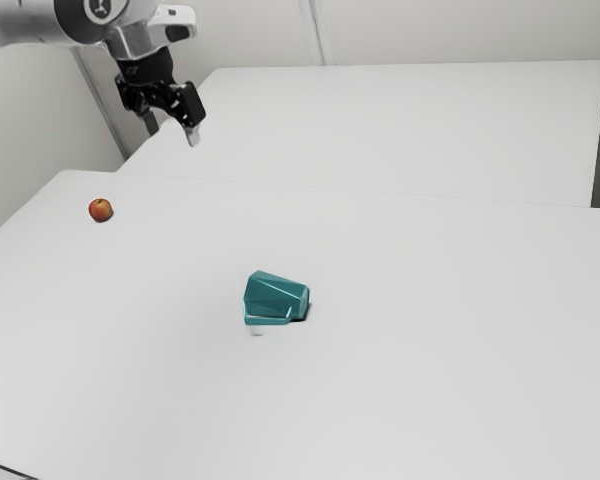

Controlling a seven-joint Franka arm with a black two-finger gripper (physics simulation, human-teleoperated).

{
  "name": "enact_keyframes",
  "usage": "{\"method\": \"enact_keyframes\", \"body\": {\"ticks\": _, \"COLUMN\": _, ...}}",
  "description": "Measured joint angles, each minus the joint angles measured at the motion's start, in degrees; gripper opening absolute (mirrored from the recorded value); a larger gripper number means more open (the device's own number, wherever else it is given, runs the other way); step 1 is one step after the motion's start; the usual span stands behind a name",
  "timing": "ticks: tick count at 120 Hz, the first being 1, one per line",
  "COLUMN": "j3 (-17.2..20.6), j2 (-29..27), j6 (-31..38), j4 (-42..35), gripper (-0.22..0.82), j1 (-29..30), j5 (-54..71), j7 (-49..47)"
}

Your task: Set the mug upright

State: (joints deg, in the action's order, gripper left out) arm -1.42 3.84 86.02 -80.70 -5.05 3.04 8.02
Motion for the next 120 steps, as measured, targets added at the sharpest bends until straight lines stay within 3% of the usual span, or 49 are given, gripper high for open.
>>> {"method": "enact_keyframes", "body": {"ticks": 22, "j3": 1.5, "j2": -2.5, "j6": -1.1, "j4": -1.5, "gripper": 0.6, "j1": -4.0, "j5": -1.3, "j7": -3.6}}
{"method": "enact_keyframes", "body": {"ticks": 47, "j3": -9.5, "j2": -2.7, "j6": 7.6, "j4": -20.6, "gripper": 0.6, "j1": -14.7, "j5": -27.9, "j7": -1.1}}
{"method": "enact_keyframes", "body": {"ticks": 63, "j3": -15.0, "j2": -2.8, "j6": 11.4, "j4": -27.1, "gripper": 0.6, "j1": -15.9, "j5": -42.6, "j7": 4.8}}
{"method": "enact_keyframes", "body": {"ticks": 77, "j3": -17.0, "j2": -2.9, "j6": 13.0, "j4": -29.6, "gripper": 0.6, "j1": -11.9, "j5": -48.7, "j7": 9.8}}
{"method": "enact_keyframes", "body": {"ticks": 120, "j3": -17.3, "j2": -2.0, "j6": 16.1, "j4": -34.5, "gripper": 0.6, "j1": 8.3, "j5": -56.2, "j7": 20.4}}
